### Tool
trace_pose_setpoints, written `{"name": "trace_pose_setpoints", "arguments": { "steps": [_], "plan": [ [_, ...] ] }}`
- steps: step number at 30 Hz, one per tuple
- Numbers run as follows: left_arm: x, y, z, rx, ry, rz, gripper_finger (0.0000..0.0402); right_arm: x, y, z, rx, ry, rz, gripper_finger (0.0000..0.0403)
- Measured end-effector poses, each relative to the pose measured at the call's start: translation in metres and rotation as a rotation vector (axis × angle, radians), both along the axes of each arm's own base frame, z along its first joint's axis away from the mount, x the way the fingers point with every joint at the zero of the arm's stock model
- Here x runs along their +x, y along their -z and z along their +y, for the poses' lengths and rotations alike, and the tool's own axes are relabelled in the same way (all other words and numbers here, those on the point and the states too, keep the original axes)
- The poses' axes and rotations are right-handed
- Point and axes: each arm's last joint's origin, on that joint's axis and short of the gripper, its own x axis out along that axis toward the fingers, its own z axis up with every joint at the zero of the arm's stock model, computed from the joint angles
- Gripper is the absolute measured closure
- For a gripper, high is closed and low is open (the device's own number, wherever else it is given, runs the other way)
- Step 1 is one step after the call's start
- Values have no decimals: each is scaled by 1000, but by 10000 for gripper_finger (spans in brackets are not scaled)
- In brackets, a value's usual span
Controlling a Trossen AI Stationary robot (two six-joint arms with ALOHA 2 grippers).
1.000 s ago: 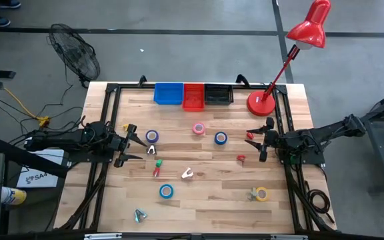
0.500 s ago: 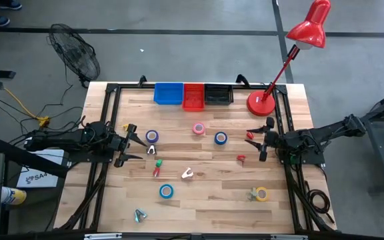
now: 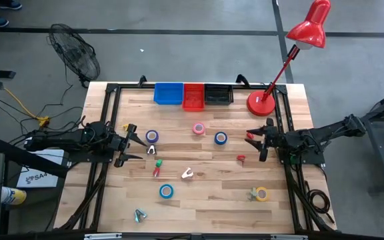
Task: Pick and place Stapler, Stapler remover, tape
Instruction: Put the top right red stapler into the black basket
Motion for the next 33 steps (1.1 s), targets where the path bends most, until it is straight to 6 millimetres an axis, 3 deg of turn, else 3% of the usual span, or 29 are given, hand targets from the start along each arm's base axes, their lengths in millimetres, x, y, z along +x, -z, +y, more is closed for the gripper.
{"name": "trace_pose_setpoints", "arguments": {
  "steps": [6, 15, 24, 33],
  "plan": [
    [0, 0, 0, 0, 0, 0, 154, 0, 3, 1, 251, 31, -36, 214],
    [0, 0, 0, 0, 4, 1, 154, 6, -21, -2, 261, 75, 97, 215],
    [0, 0, 0, 0, 3, 0, 154, 25, -46, -23, 478, 329, 368, 215],
    [0, 0, 0, 0, 3, 0, 154, 38, -39, -45, 692, 529, 692, 215]
  ]
}}
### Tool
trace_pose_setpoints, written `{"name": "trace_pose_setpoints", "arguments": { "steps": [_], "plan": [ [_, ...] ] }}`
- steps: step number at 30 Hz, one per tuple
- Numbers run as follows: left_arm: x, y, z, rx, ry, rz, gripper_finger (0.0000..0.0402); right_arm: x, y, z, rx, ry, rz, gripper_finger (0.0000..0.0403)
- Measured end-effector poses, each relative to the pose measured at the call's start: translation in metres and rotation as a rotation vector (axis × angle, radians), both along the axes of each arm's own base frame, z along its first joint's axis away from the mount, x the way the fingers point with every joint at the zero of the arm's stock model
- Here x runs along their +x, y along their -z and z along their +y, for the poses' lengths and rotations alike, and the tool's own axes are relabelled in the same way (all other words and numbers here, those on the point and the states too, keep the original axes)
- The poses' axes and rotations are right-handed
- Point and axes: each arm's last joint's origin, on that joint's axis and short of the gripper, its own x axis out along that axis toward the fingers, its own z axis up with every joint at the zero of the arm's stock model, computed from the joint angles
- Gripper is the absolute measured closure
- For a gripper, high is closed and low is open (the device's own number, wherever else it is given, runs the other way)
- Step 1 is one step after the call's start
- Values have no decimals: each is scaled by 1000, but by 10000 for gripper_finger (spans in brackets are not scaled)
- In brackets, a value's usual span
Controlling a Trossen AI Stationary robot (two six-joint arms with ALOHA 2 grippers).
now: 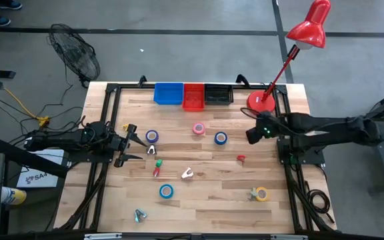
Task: Pick and place Stapler, Stapler remover, tape
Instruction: Put the top right red stapler into the black basket
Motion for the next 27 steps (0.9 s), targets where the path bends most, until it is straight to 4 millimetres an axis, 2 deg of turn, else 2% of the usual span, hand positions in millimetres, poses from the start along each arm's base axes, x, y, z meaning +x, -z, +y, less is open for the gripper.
{"name": "trace_pose_setpoints", "arguments": {
  "steps": [5, 12, 20, 27],
  "plan": [
    [0, 0, 0, 0, 0, 0, 154, 9, 15, -7, 74, -30, 108, 215],
    [0, 0, 0, 0, 0, 0, 154, 18, 34, -16, 93, -57, 249, 215],
    [0, 0, 0, 0, -1, 0, 154, 31, 49, -21, 64, -146, 294, 215],
    [0, 0, 0, 0, -4, 0, 154, 37, 59, -24, 28, -158, 344, 215]
  ]
}}
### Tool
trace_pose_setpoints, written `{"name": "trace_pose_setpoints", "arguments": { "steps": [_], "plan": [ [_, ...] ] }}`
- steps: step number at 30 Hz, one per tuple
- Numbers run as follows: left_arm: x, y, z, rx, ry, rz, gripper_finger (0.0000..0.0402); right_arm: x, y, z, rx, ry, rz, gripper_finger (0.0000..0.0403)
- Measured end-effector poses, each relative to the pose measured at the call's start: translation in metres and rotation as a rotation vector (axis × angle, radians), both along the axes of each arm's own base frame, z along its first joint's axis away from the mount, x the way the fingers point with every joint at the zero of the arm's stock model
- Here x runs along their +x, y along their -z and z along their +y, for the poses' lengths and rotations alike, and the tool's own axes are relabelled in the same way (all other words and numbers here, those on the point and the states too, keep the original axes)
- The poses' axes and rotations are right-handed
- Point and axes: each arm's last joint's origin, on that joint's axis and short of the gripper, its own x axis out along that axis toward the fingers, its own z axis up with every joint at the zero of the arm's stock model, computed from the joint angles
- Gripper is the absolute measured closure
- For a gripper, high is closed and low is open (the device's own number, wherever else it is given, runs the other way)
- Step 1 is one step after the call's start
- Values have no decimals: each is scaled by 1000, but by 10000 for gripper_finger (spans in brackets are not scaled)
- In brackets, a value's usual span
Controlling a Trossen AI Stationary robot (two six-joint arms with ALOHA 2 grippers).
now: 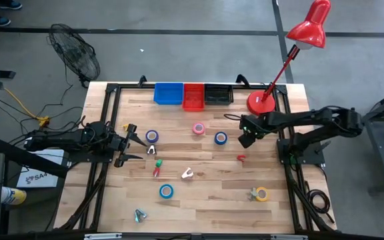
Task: Pick and place Stapler, Stapler remover, tape
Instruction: Put the top right red stapler into the black basket
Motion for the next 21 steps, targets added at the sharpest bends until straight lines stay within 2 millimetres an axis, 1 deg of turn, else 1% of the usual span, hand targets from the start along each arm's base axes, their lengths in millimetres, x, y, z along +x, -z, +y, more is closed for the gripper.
{"name": "trace_pose_setpoints", "arguments": {
  "steps": [4, 7, 14, 17, 21],
  "plan": [
    [0, 0, 0, 0, 0, 0, 154, 4, 6, -2, 2, -38, 8, 215],
    [0, 0, 0, 0, 0, 0, 154, 6, 10, -5, 9, -32, 12, 214],
    [0, 0, 0, 0, 1, 0, 154, 8, 12, -7, 11, -27, 10, 217],
    [0, 0, 0, 0, 1, 0, 154, 8, 12, -7, 13, -25, 9, 233],
    [0, 0, 0, 0, 4, 0, 154, 8, 12, -7, 24, -18, 6, 277]
  ]
}}
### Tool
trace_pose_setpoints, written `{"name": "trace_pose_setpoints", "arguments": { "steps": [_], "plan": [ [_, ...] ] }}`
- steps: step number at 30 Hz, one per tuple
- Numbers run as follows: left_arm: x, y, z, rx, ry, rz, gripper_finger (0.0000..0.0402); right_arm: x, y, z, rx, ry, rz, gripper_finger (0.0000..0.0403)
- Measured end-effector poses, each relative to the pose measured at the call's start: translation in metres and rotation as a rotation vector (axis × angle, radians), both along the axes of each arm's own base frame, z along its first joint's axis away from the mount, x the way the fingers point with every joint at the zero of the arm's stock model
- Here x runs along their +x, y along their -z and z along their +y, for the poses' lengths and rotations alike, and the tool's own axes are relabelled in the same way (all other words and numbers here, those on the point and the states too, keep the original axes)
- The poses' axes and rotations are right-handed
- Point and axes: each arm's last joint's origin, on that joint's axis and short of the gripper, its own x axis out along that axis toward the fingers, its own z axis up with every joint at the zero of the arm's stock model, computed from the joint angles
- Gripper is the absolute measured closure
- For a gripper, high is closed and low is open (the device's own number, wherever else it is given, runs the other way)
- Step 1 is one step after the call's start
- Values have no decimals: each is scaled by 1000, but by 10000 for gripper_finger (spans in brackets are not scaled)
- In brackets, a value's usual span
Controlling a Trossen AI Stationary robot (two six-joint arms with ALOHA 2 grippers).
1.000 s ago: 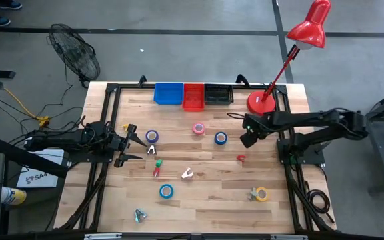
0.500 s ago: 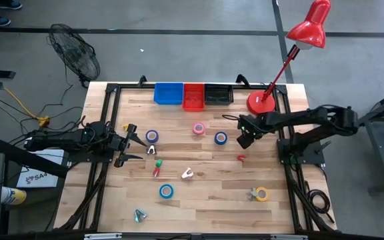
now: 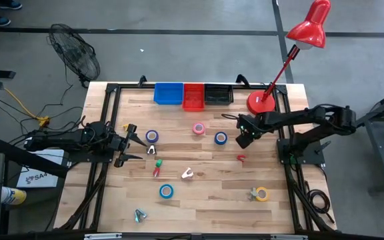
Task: Pick and place Stapler, Stapler remover, tape
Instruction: Put the top right red stapler into the black basket
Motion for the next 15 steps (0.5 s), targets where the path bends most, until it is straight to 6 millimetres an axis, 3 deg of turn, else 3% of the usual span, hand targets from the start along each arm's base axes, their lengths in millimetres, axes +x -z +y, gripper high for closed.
{"name": "trace_pose_setpoints", "arguments": {
  "steps": [6, 12, 15],
  "plan": [
    [0, 0, 0, 0, 0, 1, 154, 0, 0, 0, 16, -3, -6, 354],
    [0, 0, 0, 0, -1, 0, 154, 1, -3, 1, 25, -12, -39, 356],
    [0, 0, 0, 0, -1, 0, 154, 9, -16, -3, 3, -35, -95, 356]
  ]
}}
